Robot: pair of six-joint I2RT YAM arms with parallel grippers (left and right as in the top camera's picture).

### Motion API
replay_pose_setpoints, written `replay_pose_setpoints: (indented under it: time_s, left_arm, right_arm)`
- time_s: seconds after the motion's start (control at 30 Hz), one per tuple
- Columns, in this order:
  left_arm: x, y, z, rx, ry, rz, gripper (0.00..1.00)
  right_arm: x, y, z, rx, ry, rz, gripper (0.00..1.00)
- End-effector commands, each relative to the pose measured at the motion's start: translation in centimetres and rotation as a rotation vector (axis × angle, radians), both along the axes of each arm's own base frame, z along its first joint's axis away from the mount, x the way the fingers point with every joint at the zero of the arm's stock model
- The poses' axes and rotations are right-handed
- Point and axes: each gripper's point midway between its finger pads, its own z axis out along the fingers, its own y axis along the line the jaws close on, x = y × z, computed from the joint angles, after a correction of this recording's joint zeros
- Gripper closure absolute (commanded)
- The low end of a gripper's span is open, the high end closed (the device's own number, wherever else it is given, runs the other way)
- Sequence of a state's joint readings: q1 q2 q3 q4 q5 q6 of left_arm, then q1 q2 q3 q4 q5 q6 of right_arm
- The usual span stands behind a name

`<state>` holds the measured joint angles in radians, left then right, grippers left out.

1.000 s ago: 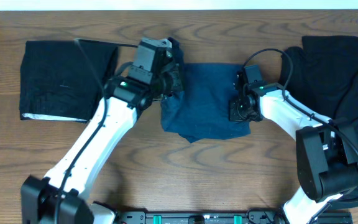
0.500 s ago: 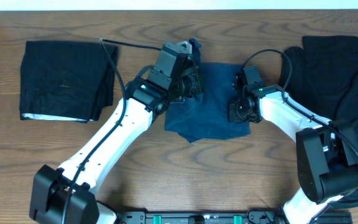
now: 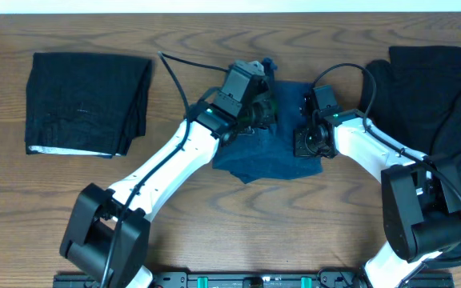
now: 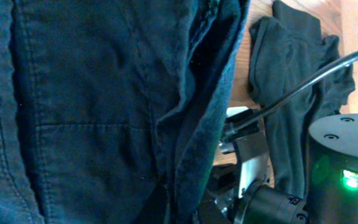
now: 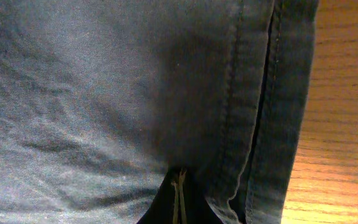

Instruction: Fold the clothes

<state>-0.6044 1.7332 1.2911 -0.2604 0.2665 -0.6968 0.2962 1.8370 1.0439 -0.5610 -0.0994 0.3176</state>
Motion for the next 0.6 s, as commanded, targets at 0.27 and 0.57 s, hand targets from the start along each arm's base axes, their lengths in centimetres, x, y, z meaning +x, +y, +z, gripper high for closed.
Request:
replay_pose_setpoints:
  time_s: [0.27,0.57]
  left_arm:
    - [0.5,-1.5,0.5,-0.028,-0.017,0.000,0.94]
    - [0.6,-3.0,-1.5,-0.054,0.028,0.023,0.94]
  right_arm:
    - [-2.4,0.3,-2.0,-0.004,0.083,0.019,0.99]
    - [-2.4,0.3,-2.0,-0.005,0.083,0.019,0.99]
